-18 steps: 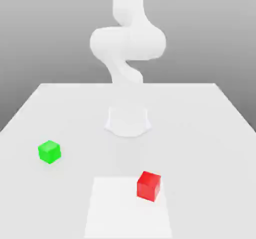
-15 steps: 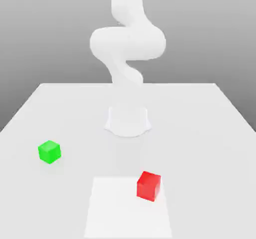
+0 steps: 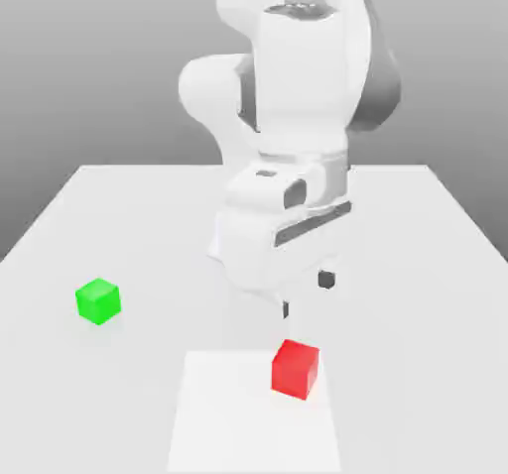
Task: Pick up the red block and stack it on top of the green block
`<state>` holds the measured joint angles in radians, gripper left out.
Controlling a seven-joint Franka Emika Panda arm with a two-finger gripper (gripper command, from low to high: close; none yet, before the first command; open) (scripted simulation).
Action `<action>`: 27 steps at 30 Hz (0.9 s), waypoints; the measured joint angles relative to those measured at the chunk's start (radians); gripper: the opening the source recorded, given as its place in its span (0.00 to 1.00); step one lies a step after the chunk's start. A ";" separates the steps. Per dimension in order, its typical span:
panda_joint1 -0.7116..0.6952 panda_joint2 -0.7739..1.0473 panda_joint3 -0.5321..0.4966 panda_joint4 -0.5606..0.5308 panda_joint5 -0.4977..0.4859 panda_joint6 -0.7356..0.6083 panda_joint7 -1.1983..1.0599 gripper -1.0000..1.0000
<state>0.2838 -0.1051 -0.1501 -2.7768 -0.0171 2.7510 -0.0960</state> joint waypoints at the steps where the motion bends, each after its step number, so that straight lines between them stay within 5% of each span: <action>1: 0.007 0.034 0.001 -0.023 0.002 0.022 -0.045 0.50; 8: -0.017 0.285 0.060 -0.021 0.111 0.226 -0.179 0.50; 9: -0.032 0.317 0.078 -0.017 0.123 0.253 -0.189 0.00; 16: -0.036 0.323 0.083 -0.016 0.124 0.257 -0.189 0.00; 23: -0.030 0.099 0.043 -0.050 0.013 0.068 -0.109 0.00; 27: -0.175 0.019 -0.045 -0.075 -0.064 0.017 -0.066 0.00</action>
<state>0.1085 -0.0862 -0.1949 -2.8516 -0.0812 2.7683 -0.1623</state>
